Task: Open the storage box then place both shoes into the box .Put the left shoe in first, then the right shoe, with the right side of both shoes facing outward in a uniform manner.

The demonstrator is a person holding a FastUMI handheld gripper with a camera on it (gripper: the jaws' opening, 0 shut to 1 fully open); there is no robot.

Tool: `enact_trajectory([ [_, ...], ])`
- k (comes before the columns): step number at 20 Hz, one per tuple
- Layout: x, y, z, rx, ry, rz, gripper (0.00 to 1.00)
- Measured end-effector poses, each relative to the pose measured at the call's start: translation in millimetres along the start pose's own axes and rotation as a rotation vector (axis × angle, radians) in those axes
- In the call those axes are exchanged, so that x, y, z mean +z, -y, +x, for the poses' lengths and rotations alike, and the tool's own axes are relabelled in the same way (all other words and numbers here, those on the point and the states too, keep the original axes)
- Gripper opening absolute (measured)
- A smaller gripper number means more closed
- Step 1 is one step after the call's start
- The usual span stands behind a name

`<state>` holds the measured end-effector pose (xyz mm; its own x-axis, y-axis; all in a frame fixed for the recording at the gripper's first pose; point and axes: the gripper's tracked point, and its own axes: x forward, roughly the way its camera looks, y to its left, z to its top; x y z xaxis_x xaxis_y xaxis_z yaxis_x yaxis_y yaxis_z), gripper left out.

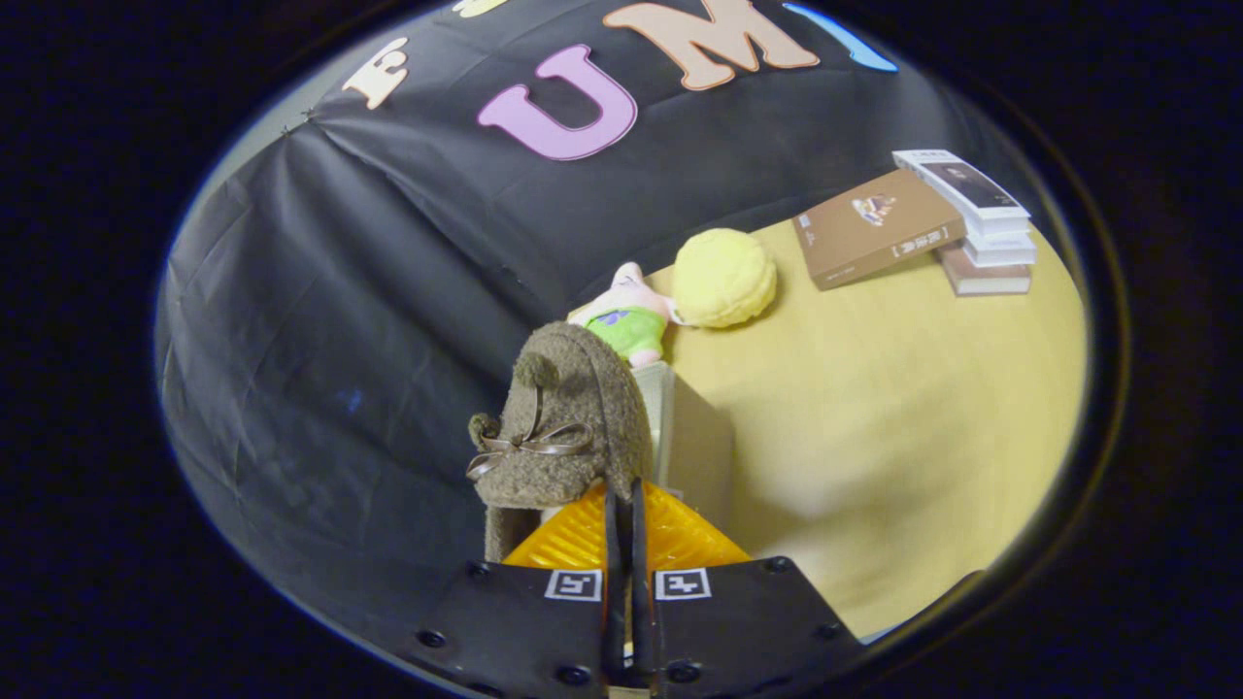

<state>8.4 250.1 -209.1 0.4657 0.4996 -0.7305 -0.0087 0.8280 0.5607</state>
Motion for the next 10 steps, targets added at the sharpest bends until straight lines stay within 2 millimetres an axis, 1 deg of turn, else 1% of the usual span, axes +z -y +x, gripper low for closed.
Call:
enact_trajectory([
  [2, -9, -7, 11, -0.02, 0.0, -0.012, 0.06],
  [4, -19, -10, 23, -0.053, 0.0, -0.03, 0.06],
  [7, -32, -9, 37, -0.113, 0.012, -0.037, 0.06],
  [10, -43, -4, 44, -0.194, 0.045, -0.045, 0.06],
])
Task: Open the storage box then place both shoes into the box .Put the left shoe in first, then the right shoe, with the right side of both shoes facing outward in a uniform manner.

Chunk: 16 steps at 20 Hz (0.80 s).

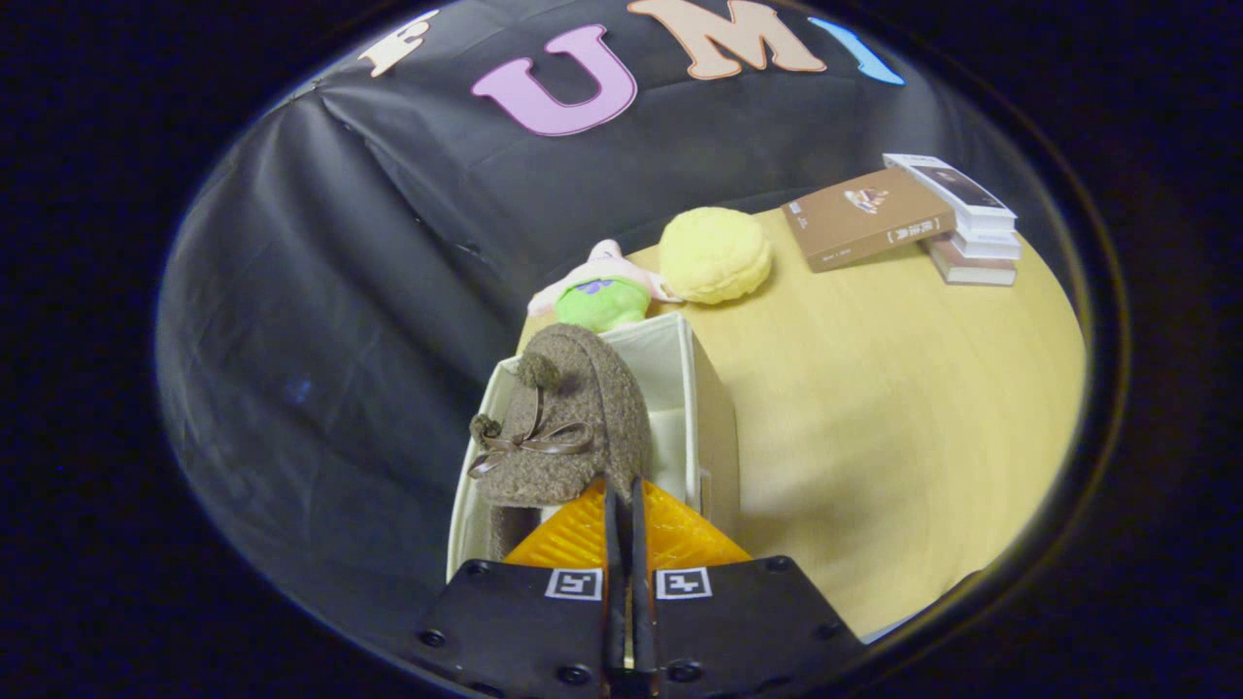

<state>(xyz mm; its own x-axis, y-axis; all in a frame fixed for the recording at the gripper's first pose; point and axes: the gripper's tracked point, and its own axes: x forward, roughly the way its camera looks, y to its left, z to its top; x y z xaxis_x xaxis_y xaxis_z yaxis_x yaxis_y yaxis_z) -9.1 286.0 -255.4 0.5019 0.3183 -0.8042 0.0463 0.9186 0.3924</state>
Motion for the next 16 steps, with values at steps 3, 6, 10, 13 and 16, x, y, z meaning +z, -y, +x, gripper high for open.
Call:
enact_trajectory([
  [3, -11, 6, 7, -0.057, 0.018, -0.001, 0.06],
  [6, -5, 0, 7, -0.063, 0.057, -0.002, 0.22],
  [10, -1, -11, -1, -0.032, 0.086, -0.056, 0.54],
  [13, 1, -27, -16, 0.046, 0.099, -0.118, 0.77],
  [16, 12, -35, -40, 0.12, 0.155, -0.206, 1.0],
])
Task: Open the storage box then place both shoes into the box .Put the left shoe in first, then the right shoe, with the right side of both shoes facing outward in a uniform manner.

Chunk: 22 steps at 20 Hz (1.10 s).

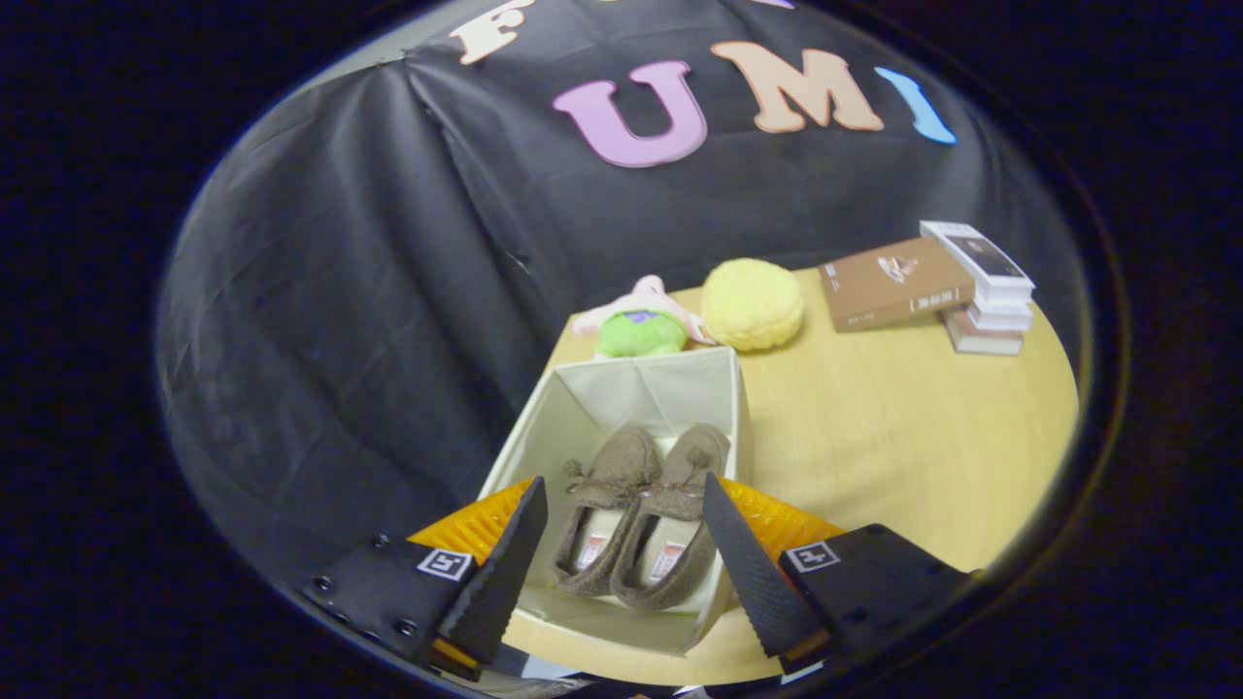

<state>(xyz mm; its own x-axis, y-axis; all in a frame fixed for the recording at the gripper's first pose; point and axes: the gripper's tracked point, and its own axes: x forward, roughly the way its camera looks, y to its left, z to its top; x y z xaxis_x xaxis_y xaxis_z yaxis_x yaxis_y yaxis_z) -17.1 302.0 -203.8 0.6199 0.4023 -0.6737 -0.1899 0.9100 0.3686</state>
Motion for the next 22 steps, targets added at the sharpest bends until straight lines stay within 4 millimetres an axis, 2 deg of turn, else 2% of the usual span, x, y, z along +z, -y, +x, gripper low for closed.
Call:
enact_trajectory([
  [4, 33, 16, -40, 0.035, 0.125, -0.144, 1.0],
  [8, 71, 53, -86, 0.003, 0.28, -0.232, 1.0],
  [11, 99, 95, -124, -0.053, 0.387, -0.25, 1.0],
  [17, 138, 196, -195, -0.205, 0.543, -0.28, 1.0],
  [19, 145, 223, -215, -0.254, 0.589, -0.296, 1.0],
  [22, 156, 248, -249, -0.302, 0.627, -0.282, 1.0],
])
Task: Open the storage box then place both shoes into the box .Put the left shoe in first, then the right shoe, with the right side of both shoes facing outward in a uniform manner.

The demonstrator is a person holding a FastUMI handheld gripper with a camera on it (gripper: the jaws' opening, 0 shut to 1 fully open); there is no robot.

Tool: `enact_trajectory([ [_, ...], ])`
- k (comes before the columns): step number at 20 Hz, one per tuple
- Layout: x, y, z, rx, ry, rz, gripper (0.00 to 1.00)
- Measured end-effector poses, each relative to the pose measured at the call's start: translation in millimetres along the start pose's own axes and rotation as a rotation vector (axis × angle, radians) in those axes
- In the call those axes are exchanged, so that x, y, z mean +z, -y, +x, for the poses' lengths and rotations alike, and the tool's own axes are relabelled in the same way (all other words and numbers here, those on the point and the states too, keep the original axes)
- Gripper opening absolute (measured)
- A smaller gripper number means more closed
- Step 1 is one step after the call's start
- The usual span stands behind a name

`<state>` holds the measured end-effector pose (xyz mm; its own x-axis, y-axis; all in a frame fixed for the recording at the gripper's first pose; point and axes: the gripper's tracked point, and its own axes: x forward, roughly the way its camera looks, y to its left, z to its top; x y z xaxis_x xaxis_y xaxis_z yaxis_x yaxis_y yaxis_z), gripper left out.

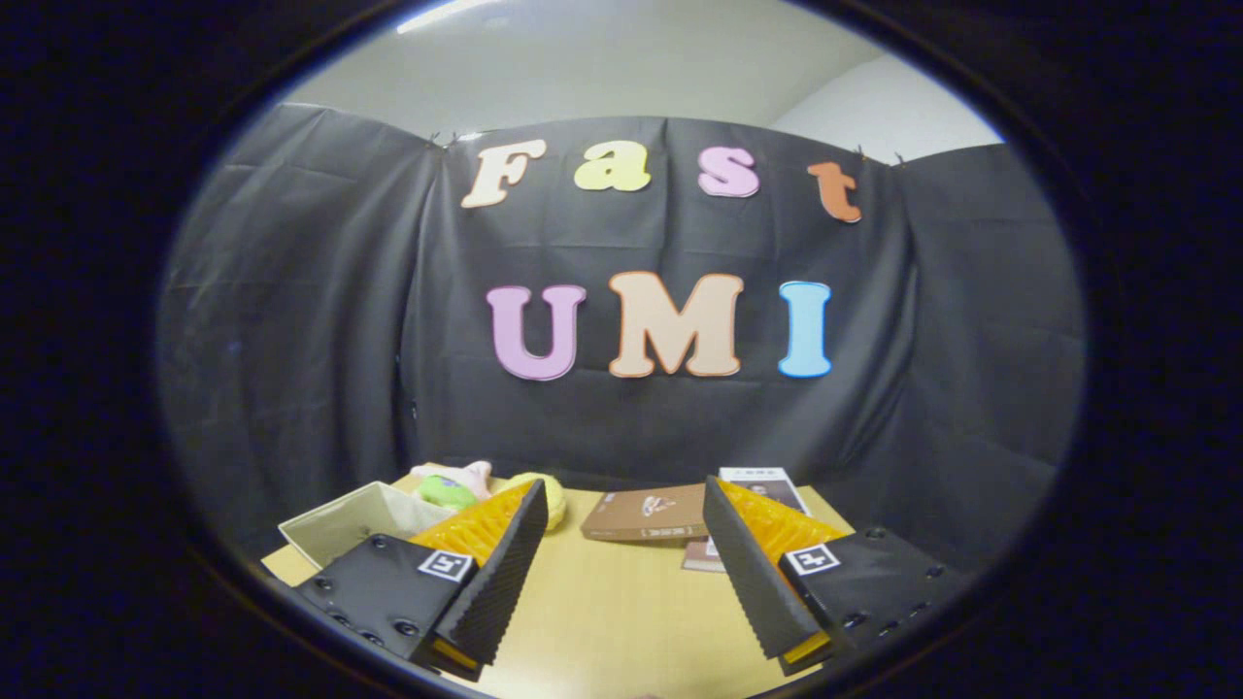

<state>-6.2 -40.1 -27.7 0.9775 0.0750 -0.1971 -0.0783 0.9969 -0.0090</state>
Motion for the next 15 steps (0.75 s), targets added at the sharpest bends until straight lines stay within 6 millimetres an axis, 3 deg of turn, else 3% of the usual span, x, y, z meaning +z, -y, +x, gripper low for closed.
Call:
enact_trajectory([
  [5, -7, 50, -10, -0.06, 0.008, 0.0, 1.0],
  [15, -9, 78, -15, -0.081, 0.028, 0.02, 1.0],
])
